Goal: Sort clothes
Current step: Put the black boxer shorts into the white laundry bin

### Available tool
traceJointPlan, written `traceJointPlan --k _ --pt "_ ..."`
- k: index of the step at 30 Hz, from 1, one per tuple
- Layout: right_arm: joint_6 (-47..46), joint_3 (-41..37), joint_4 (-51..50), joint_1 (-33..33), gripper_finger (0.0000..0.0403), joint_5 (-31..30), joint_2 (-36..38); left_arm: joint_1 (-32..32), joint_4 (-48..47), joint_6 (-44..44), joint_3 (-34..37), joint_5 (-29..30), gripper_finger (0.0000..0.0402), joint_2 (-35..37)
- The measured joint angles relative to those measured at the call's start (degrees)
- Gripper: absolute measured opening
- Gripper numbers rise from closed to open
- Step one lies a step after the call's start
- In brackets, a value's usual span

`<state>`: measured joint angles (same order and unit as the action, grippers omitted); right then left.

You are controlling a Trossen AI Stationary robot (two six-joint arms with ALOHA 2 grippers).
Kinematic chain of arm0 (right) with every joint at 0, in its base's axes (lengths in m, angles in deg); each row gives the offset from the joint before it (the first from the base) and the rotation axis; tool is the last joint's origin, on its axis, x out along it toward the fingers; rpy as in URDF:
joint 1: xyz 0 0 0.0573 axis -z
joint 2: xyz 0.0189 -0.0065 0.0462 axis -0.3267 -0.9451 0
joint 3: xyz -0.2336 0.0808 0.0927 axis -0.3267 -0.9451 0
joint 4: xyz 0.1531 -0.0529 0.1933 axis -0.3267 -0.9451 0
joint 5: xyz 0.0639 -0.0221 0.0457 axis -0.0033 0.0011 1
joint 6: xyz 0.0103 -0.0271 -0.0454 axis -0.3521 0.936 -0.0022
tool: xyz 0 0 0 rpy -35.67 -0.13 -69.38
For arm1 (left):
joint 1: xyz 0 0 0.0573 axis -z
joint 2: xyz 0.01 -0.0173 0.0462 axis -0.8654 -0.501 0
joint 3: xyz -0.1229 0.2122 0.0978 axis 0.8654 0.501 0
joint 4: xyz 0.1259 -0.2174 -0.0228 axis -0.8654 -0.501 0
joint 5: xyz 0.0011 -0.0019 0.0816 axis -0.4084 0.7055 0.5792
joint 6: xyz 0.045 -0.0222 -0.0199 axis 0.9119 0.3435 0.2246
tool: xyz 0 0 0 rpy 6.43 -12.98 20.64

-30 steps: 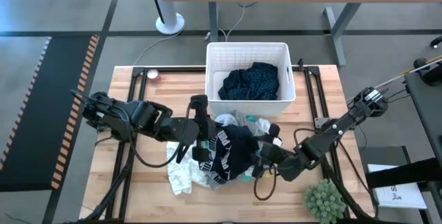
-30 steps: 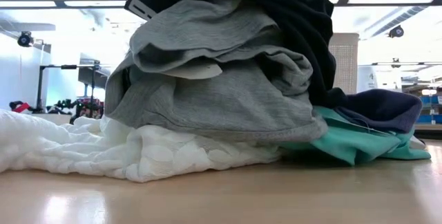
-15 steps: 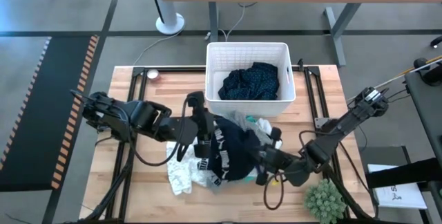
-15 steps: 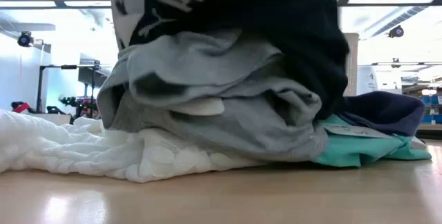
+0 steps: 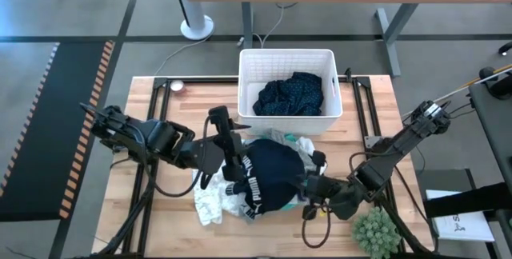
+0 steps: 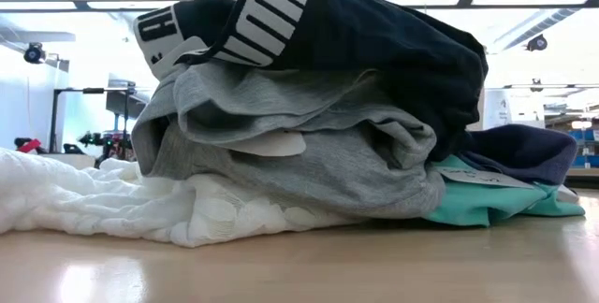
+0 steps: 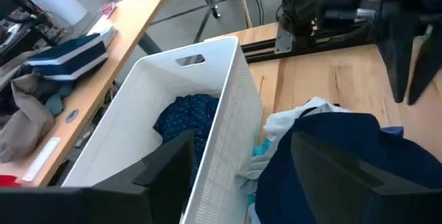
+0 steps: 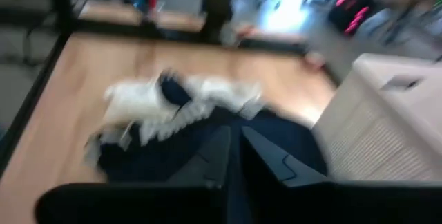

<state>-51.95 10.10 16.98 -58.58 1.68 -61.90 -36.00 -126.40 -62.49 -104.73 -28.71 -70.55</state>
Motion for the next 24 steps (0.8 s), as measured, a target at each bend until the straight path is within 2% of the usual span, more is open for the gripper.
traceJointPlan --k 3,7,11,14,19,24 --pt "-3.82 -0.04 -4.12 -0.01 0.0061 5.69 -0.61 0.69 7.26 0.49 6.89 0.24 0.0224 2.46" --pt "-4.85 -0.17 -5.49 -0.63 0.0138 7.17 -2.91 1.35 21.36 2.40 18.39 -1.63 0.0204 6.76" --pt "-5.73 -0.20 -7.44 -0.79 0.0213 7.33 -5.28 1.65 37.12 4.15 29.57 -6.90 0.0186 11.44" --pt "-7.79 -0.20 -10.81 -0.13 0.0253 7.26 -7.26 1.78 47.75 5.54 37.32 -12.19 0.0173 14.72" --pt "-10.96 -0.24 -14.04 2.08 0.0284 7.06 -9.57 1.91 62.13 5.97 47.69 -16.44 0.0151 19.32" --pt "-11.01 -0.24 -15.28 4.54 0.0283 6.42 -10.43 2.03 71.04 5.80 54.56 -17.82 0.0126 22.48"
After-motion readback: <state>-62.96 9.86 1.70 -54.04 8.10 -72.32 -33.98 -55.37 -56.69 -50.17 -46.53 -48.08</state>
